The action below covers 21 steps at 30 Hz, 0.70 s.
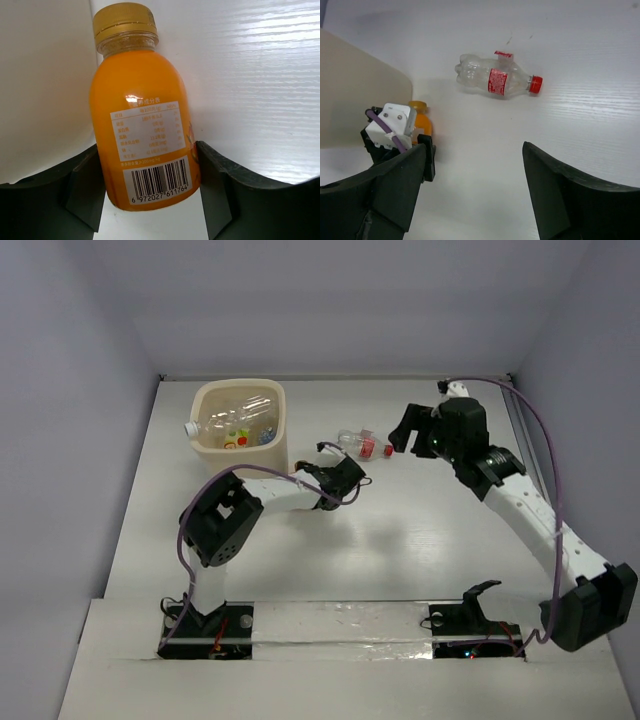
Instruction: Put the plastic bottles in the bin
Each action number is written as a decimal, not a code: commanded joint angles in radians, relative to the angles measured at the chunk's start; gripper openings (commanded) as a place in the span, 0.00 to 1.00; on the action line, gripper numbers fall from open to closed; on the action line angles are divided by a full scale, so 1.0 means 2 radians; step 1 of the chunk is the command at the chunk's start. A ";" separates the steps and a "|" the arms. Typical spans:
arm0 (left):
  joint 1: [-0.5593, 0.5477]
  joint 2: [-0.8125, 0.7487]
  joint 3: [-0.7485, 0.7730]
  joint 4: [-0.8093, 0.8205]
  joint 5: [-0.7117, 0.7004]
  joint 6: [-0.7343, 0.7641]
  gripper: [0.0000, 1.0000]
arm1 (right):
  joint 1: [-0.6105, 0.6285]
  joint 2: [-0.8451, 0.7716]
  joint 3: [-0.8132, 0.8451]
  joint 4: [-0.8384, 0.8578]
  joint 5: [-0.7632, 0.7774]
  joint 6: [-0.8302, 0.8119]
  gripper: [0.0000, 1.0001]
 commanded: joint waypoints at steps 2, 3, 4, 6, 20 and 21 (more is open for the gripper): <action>-0.011 -0.052 0.004 0.002 0.010 -0.009 0.32 | -0.015 0.085 0.074 -0.011 -0.079 -0.091 0.84; -0.011 -0.066 0.005 -0.002 0.012 -0.011 0.30 | -0.015 0.104 0.086 -0.017 -0.096 -0.106 0.84; -0.011 -0.075 0.006 -0.004 0.012 -0.014 0.29 | -0.015 0.122 0.108 -0.023 -0.100 -0.134 0.85; -0.020 -0.101 0.011 -0.012 0.023 -0.017 0.28 | -0.015 0.169 0.134 -0.044 -0.105 -0.158 0.86; 0.023 -0.266 0.209 -0.098 0.095 -0.042 0.27 | 0.004 0.348 0.272 -0.108 -0.080 -0.300 0.99; 0.053 -0.272 0.228 -0.107 0.103 -0.045 0.27 | 0.009 0.358 0.281 -0.115 -0.074 -0.304 0.99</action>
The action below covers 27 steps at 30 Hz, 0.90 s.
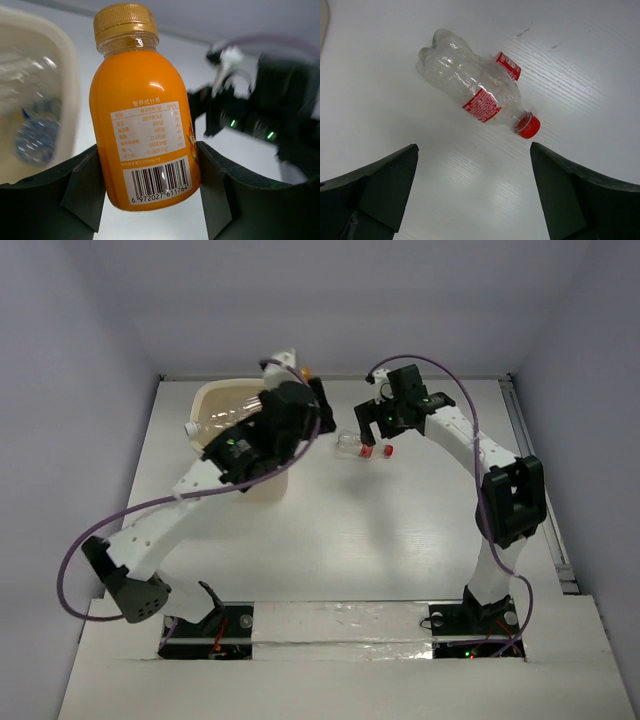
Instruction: Put the plastic bottles in the bin
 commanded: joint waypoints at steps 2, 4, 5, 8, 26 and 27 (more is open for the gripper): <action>0.074 -0.031 0.048 -0.059 0.041 -0.020 0.27 | 0.016 0.039 0.062 -0.039 0.022 -0.059 0.99; 0.112 -0.049 0.051 -0.072 0.048 -0.020 0.27 | 0.026 0.058 0.074 -0.043 0.025 -0.071 1.00; 0.126 -0.053 0.052 -0.077 0.058 -0.020 0.26 | 0.026 0.065 0.086 -0.045 0.024 -0.076 1.00; 0.169 -0.070 0.052 -0.092 0.070 -0.013 0.26 | 0.037 0.096 0.125 -0.064 0.022 -0.093 1.00; 0.244 -0.001 -0.051 -0.049 0.097 0.061 0.24 | 0.046 0.210 0.184 -0.081 0.055 -0.070 0.99; 0.244 0.007 -0.058 -0.049 0.095 0.064 0.24 | 0.046 0.206 0.179 -0.077 0.054 -0.066 0.98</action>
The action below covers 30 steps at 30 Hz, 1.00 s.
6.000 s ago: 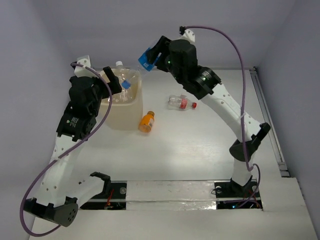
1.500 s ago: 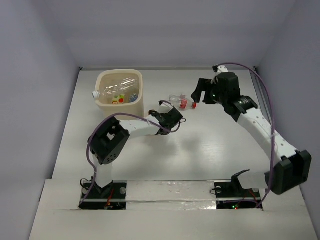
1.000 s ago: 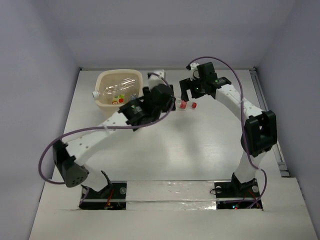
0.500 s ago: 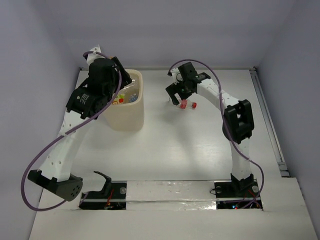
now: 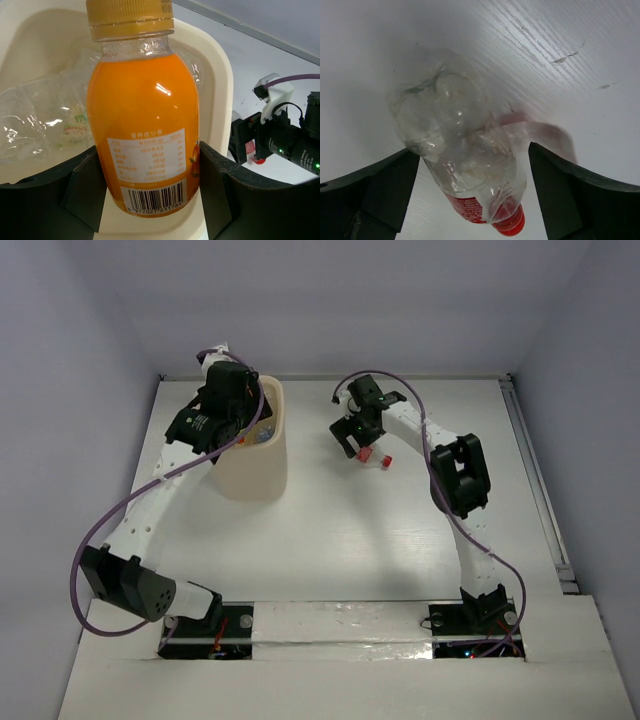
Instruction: Put the plastic bottles in the bin
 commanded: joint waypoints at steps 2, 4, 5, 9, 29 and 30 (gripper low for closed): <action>0.008 0.020 -0.032 -0.014 -0.006 0.029 0.23 | 0.004 -0.027 -0.015 0.023 -0.012 0.025 0.89; 0.008 0.021 -0.039 -0.015 -0.003 0.039 0.22 | 0.004 -0.042 -0.029 0.033 -0.022 0.040 0.80; 0.008 0.021 -0.040 -0.016 0.001 0.042 0.22 | 0.004 -0.049 -0.032 0.043 -0.025 0.047 0.76; 0.008 0.017 -0.028 -0.039 0.016 0.063 0.19 | 0.004 -0.079 -0.054 0.075 -0.037 0.080 0.66; 0.003 -0.078 0.032 -0.041 0.093 0.059 0.94 | 0.041 -0.331 -0.114 0.339 -0.137 0.359 0.59; 0.003 -0.084 0.043 -0.041 0.092 0.057 0.94 | 0.053 -0.330 -0.110 0.353 -0.137 0.373 0.59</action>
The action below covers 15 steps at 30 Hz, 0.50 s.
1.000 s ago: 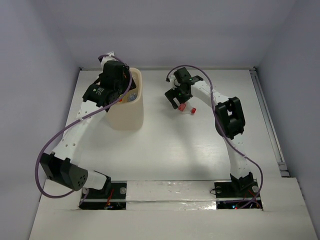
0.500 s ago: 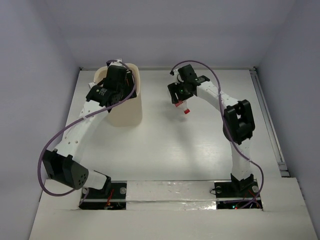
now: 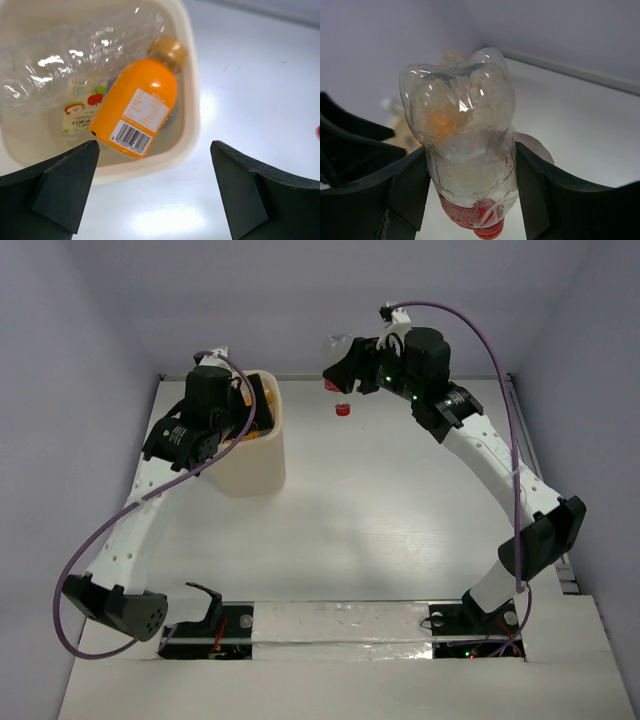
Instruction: Put the plastic bottles in the bin
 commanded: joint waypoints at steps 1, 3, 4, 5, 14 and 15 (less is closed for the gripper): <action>0.000 -0.041 0.044 0.011 0.012 -0.011 0.94 | 0.035 -0.003 0.013 0.122 -0.013 0.093 0.60; 0.000 -0.052 0.052 0.013 -0.010 -0.012 0.94 | 0.056 0.015 0.035 0.151 0.000 0.106 0.59; 0.000 -0.057 0.052 0.015 -0.024 -0.013 0.94 | 0.079 0.024 0.050 0.156 0.008 0.110 0.59; 0.000 -0.061 0.052 0.016 -0.035 -0.013 0.93 | 0.090 0.034 0.083 0.159 0.020 0.110 0.60; 0.020 -0.098 0.035 0.035 -0.148 -0.029 0.85 | 0.176 0.196 0.238 0.189 0.139 0.148 0.60; 0.020 -0.102 0.035 0.038 -0.151 -0.033 0.84 | 0.182 0.211 0.270 0.184 0.156 0.145 0.60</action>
